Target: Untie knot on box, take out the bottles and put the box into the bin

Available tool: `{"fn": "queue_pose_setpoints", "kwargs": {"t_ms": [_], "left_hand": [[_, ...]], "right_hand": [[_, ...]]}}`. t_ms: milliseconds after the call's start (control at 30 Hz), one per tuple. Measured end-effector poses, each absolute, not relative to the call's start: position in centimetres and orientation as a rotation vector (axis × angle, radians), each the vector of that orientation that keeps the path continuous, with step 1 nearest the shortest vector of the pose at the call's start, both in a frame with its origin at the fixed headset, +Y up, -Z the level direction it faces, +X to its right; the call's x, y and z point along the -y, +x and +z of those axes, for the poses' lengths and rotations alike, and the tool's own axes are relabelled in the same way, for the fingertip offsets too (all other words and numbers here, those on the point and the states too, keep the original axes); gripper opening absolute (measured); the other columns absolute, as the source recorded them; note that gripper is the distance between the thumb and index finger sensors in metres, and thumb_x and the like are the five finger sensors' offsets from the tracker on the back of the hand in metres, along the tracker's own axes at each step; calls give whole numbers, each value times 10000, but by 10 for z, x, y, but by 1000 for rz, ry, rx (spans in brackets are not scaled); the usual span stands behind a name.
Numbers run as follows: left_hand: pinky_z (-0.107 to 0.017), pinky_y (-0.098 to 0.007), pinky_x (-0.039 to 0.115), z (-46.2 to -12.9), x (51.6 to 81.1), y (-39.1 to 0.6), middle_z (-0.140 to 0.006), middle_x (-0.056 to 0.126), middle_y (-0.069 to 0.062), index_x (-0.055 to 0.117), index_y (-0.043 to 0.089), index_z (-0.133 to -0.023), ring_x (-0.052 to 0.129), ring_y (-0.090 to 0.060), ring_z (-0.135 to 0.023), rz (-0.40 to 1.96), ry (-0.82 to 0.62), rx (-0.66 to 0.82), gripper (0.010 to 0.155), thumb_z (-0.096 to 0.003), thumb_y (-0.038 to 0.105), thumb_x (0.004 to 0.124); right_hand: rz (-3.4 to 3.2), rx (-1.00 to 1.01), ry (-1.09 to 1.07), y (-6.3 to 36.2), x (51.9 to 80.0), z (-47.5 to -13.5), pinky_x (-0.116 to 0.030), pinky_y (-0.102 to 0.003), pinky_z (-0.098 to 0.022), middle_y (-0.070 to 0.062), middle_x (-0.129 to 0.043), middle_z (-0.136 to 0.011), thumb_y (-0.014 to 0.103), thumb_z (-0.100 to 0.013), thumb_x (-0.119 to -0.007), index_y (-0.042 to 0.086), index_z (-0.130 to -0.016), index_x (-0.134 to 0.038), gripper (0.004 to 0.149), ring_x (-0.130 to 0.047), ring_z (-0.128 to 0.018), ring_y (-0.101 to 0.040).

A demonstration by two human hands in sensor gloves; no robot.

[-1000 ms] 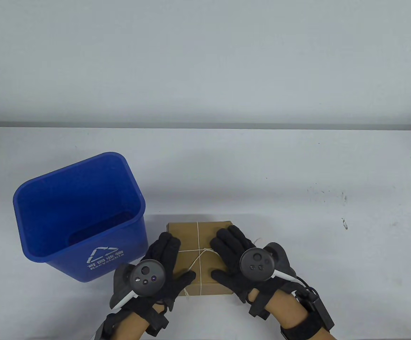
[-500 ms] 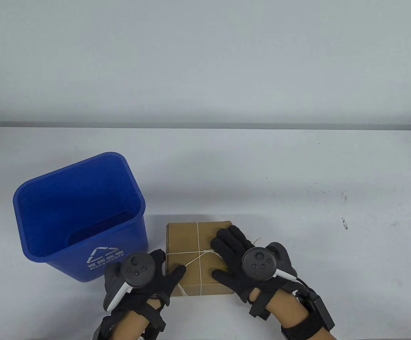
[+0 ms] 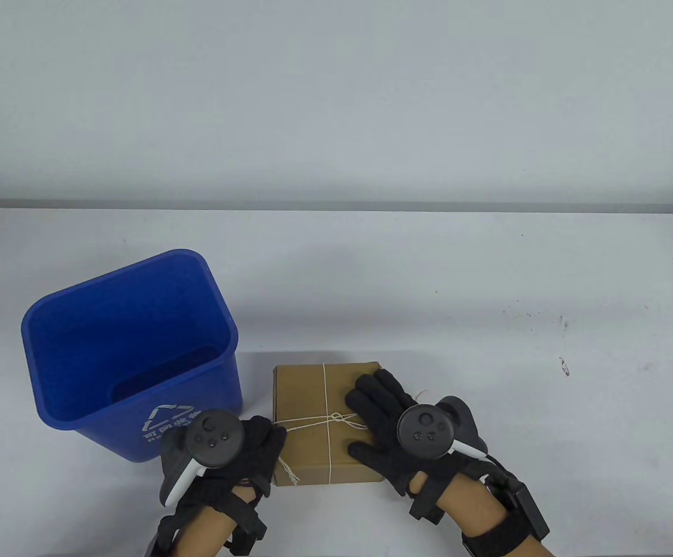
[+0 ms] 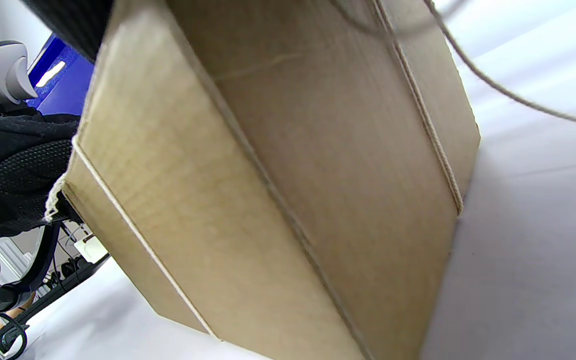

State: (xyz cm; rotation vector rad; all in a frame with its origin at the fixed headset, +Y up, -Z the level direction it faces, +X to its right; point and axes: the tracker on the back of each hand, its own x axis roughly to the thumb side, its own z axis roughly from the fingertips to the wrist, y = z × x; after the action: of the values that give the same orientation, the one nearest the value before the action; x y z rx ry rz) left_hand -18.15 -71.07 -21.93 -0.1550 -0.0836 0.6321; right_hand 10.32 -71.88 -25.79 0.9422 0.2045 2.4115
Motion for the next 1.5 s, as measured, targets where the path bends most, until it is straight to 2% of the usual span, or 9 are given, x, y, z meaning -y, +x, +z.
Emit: {"fn": "queue_pose_setpoints", "kwargs": {"t_ms": [133,233,333,433,533,633,700,833,1500], "left_hand": [[-419,-536,872,-219,705,-182,-892,874,-171,894,60,-746,1052,-410,-611,578,-98,85,452,-521,397,696],[-426,-536,874,-220,705,-184,-889,877,-174,904,56,-737,1055,-410,-615,541,-110,75,439,-518,381,706],[-417,-543,875,-221,708,-190,-880,891,-185,910,65,-755,1060,-424,-604,623,-127,71,459,-523,395,691],[-401,-548,873,-220,710,-195,-877,896,-208,916,45,-773,1061,-441,-590,768,-118,81,620,-509,539,652],[-403,-537,879,-220,711,-190,-891,886,-205,905,50,-789,1062,-431,-598,681,-140,65,731,-469,666,677],[-417,-526,878,-221,714,-183,-896,869,-181,881,52,-780,1053,-411,-616,638,-178,68,611,-497,569,720],[-415,-530,874,-221,712,-181,-890,872,-180,882,7,-761,1051,-414,-610,686,-163,68,571,-509,496,729],[-426,-526,871,-218,704,-181,-880,886,-162,908,16,-733,1052,-404,-607,657,-99,90,450,-513,369,736],[-436,-554,852,-223,710,-201,-875,876,-191,912,5,-726,1037,-437,-612,419,-262,-22,425,-511,332,747]], "right_hand": [[2408,-207,941,105,719,-258,-345,-735,-641,-122,-159,-1131,534,-501,-638,126,-1084,-345,769,-108,-1010,-487],[2413,-210,941,106,719,-258,-344,-735,-642,-121,-161,-1132,535,-500,-637,126,-1085,-344,771,-110,-1011,-488],[2412,-209,942,106,719,-258,-345,-735,-641,-122,-163,-1131,534,-501,-638,125,-1085,-346,771,-113,-1011,-488],[2413,-208,941,106,719,-258,-345,-735,-641,-122,-163,-1132,534,-500,-638,126,-1084,-347,770,-113,-1011,-490],[2413,-208,940,106,719,-258,-345,-735,-641,-121,-162,-1132,533,-501,-638,124,-1084,-346,770,-112,-1010,-490],[2412,-208,940,106,719,-258,-344,-734,-641,-125,-161,-1131,530,-502,-640,121,-1084,-346,770,-110,-1008,-491],[2414,-205,938,106,719,-258,-344,-735,-641,-126,-161,-1131,529,-501,-641,121,-1084,-348,770,-112,-1009,-493],[2414,-207,934,106,719,-258,-343,-735,-641,-124,-162,-1131,527,-501,-642,121,-1084,-346,770,-111,-1008,-494],[2410,-209,930,107,719,-257,-345,-734,-641,-122,-162,-1131,528,-500,-641,123,-1084,-347,769,-111,-1010,-491]]}}
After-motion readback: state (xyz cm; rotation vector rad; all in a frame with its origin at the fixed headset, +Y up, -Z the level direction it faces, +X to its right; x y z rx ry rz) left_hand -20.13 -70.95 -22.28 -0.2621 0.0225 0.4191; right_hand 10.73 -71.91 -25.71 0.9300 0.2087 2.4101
